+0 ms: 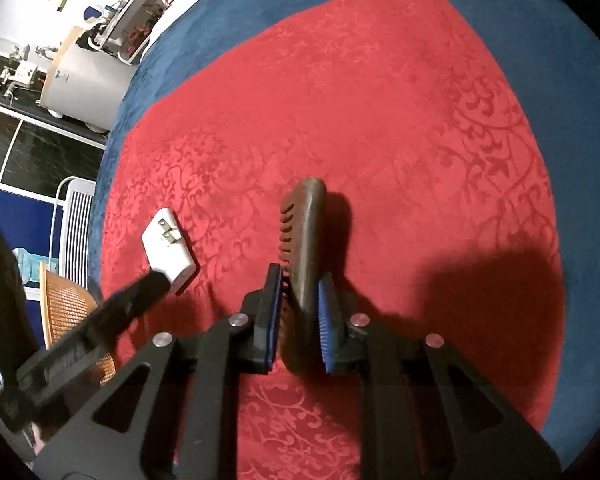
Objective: Organize rigid objects
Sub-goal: 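Grasp the brown wooden comb with the right tool while the left tool grasps the white card, then carry the comb and white card into the orange basket while both tools open to release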
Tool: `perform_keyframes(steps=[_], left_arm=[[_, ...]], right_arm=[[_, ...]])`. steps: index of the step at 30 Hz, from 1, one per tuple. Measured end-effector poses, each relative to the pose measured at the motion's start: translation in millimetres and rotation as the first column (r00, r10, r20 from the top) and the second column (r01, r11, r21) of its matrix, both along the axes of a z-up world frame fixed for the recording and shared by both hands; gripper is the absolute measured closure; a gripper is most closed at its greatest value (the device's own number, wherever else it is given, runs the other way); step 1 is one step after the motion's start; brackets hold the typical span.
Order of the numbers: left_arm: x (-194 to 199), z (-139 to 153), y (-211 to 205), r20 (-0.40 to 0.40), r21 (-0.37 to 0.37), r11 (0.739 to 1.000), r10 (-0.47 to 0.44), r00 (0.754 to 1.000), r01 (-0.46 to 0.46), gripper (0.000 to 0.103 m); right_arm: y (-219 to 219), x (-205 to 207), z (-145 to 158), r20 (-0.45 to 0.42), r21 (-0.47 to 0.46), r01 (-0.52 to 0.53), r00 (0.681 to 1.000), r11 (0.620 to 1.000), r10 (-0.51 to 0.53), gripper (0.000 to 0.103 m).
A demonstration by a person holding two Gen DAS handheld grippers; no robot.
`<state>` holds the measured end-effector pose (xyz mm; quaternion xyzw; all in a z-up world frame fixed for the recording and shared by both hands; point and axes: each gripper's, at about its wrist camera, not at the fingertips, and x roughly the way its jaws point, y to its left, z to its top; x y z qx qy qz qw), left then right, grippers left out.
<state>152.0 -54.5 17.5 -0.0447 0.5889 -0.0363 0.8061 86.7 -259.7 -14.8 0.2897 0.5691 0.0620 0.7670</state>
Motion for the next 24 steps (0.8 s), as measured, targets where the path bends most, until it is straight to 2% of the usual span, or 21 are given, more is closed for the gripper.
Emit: perform_keyframes(steps=[2, 3, 4, 6, 8, 15, 19, 24], left_arm=[[11, -5, -8, -0.008, 0.013, 1.0, -0.004, 1.0, 0.004, 0.009], [15, -6, -8, -0.02, 0.015, 1.0, -0.006, 1.0, 0.006, 0.019], [21, -12, -11, -0.042, 0.013, 1.0, -0.012, 0.999, 0.013, 0.022], [26, -19, -14, -0.064, 0.042, 0.999, -0.031, 0.997, 0.034, 0.048], [25, -19, -17, -0.054, 0.039, 0.998, -0.054, 0.997, 0.056, 0.055], [-16, 2, 2, -0.012, -0.007, 0.997, -0.08, 0.997, 0.08, 0.057], [-47, 9, 10, 0.0, -0.012, 0.995, -0.096, 0.995, 0.096, 0.057], [-73, 21, 27, 0.014, -0.029, 0.995, -0.093, 0.996, 0.093, 0.057]], right_arm=[[2, -2, 0, 0.008, -0.026, -0.007, 1.0, 1.0, 0.007, 0.082], [2, -1, 1, 0.011, -0.04, -0.012, 1.0, 0.999, 0.012, 0.081], [2, -2, 1, 0.015, -0.052, -0.015, 1.0, 0.999, 0.016, 0.08], [2, -3, 2, 0.02, -0.064, -0.017, 1.0, 0.998, 0.018, 0.08], [2, -2, 1, 0.02, -0.064, -0.019, 1.0, 0.998, 0.02, 0.079], [3, -3, 5, 0.022, -0.075, -0.01, 1.0, 0.997, 0.011, 0.081], [6, -6, 12, 0.037, -0.044, -0.024, 0.999, 0.999, 0.026, 0.089], [15, -16, 28, 0.06, 0.008, -0.061, 0.996, 0.998, 0.06, 0.092]])
